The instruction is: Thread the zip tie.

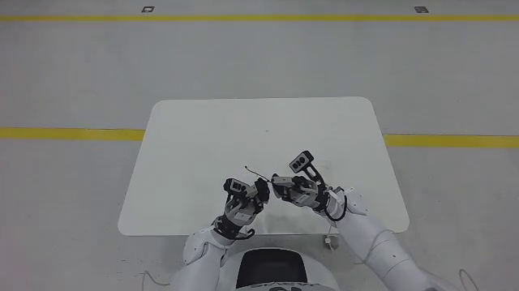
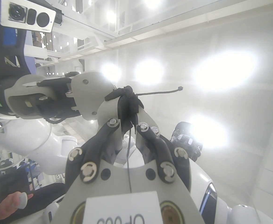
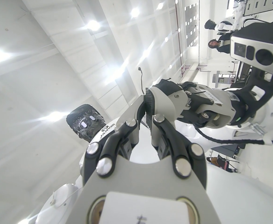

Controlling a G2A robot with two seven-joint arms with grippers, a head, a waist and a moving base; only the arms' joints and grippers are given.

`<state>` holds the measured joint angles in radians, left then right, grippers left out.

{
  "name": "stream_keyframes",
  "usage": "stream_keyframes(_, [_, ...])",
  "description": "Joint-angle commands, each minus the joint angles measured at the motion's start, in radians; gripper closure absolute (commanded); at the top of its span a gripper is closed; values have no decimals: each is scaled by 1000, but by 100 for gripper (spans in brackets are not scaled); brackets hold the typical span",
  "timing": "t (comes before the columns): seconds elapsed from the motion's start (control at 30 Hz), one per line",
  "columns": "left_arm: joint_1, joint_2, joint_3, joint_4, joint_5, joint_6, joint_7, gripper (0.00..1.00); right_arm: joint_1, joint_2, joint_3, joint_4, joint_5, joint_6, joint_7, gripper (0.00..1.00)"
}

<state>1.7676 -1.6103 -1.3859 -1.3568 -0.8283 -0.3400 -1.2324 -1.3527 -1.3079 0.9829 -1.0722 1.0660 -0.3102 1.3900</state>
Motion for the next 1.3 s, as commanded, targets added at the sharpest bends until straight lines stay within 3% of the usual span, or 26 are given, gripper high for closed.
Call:
stream_keyframes(0.0, [-2,-1,2,2,1,0,-1,100,-2,1,4,-2,-2,0,0,100])
stream_keyframes(1.27, [-2,-1,2,2,1,0,-1,100,-38,18,65,-22,-21,5,0,100])
